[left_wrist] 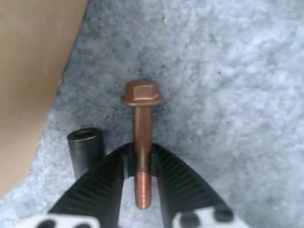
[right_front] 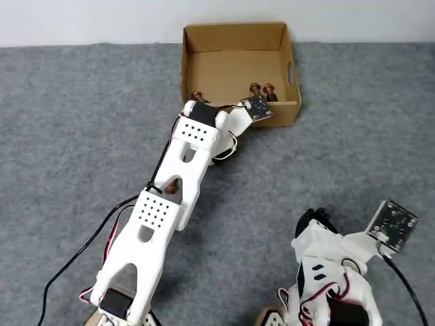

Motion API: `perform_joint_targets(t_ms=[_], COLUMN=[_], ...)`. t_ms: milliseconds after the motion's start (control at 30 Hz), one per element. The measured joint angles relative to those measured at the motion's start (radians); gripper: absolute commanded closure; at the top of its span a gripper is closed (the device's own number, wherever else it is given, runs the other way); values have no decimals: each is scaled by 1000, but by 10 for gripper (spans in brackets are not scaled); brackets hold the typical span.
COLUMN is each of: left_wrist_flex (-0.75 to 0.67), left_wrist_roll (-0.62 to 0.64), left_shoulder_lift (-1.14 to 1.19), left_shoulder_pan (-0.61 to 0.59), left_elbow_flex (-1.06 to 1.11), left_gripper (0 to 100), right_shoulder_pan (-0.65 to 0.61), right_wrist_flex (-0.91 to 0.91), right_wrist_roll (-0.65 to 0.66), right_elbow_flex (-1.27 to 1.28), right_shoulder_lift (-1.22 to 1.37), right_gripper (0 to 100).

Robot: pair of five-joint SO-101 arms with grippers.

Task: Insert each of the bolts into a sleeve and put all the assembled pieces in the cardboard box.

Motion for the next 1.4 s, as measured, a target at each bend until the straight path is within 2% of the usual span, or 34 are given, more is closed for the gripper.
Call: perform_joint_targets(t_ms=[267,433,767,1267,1400], left_wrist_flex=[0,0,0,0,-52], left_wrist_roll=[0,18,153,338,351], left_shoulder_lift=[-6,-104,-583,-1264,-1481], left_shoulder_pan=[0,25,118,137,138], left_elbow_flex=[6,91,535,1114,1329], left_gripper=[995,995,995,995,995], right_shoulder_pan=[0,0,0,-2,-2], right_wrist_flex=[0,0,0,2,35], right_wrist_roll=[0,0,0,0,0], right_elbow_flex=[0,0,0,0,-32], right_shoulder_lift=[0,0,0,0,0], right_gripper=[991,991,991,991,991])
